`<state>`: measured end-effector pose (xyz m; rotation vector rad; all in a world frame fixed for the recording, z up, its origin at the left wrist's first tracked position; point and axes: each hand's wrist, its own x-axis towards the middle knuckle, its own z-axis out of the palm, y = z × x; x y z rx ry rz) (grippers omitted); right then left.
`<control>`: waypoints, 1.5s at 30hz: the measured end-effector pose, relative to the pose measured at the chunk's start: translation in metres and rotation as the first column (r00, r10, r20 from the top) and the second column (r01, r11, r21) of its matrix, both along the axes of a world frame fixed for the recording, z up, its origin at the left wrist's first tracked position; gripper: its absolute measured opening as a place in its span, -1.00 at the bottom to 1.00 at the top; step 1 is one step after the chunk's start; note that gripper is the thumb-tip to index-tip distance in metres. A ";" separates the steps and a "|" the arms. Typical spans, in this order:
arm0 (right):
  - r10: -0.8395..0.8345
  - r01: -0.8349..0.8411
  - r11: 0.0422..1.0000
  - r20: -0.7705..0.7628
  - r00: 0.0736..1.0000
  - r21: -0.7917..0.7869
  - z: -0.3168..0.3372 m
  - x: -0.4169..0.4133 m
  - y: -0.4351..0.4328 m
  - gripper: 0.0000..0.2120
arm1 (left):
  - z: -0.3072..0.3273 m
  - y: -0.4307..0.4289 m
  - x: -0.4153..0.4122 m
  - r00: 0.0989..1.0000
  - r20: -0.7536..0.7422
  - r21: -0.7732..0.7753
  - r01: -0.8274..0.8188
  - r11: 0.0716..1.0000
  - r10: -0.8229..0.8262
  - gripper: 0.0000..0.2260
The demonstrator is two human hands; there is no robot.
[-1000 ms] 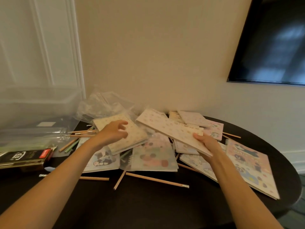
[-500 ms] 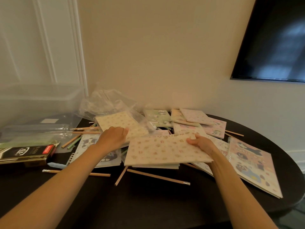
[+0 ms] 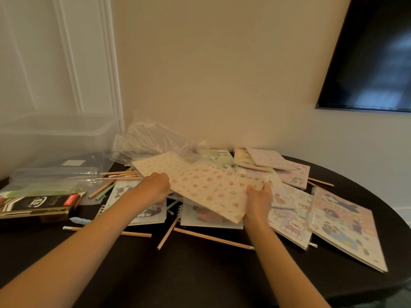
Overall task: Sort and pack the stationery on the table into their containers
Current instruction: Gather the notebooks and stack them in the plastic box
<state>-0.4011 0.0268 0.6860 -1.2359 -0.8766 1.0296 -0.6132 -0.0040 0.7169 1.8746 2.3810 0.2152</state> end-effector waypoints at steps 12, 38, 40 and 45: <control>0.429 -0.524 0.833 -0.390 0.815 -0.179 -0.004 -0.024 -0.017 -0.57 | -0.008 0.009 0.011 0.992 -0.123 0.049 0.039 0.998 -0.033 -0.65; 0.559 -0.640 0.755 -0.368 0.743 -0.146 0.003 -0.097 0.007 -0.68 | 0.003 0.051 0.023 0.915 0.292 0.536 0.085 0.840 -0.279 -0.69; 0.544 -0.627 0.768 -0.385 0.746 -0.130 0.003 -0.099 0.009 -0.69 | 0.006 0.050 0.026 0.907 0.307 0.521 0.092 0.848 -0.287 -0.63; 0.469 -0.605 0.785 -0.507 0.723 -0.137 0.001 -0.102 0.018 -0.62 | 0.005 0.045 0.006 0.872 0.400 0.400 0.112 0.910 -0.283 -0.84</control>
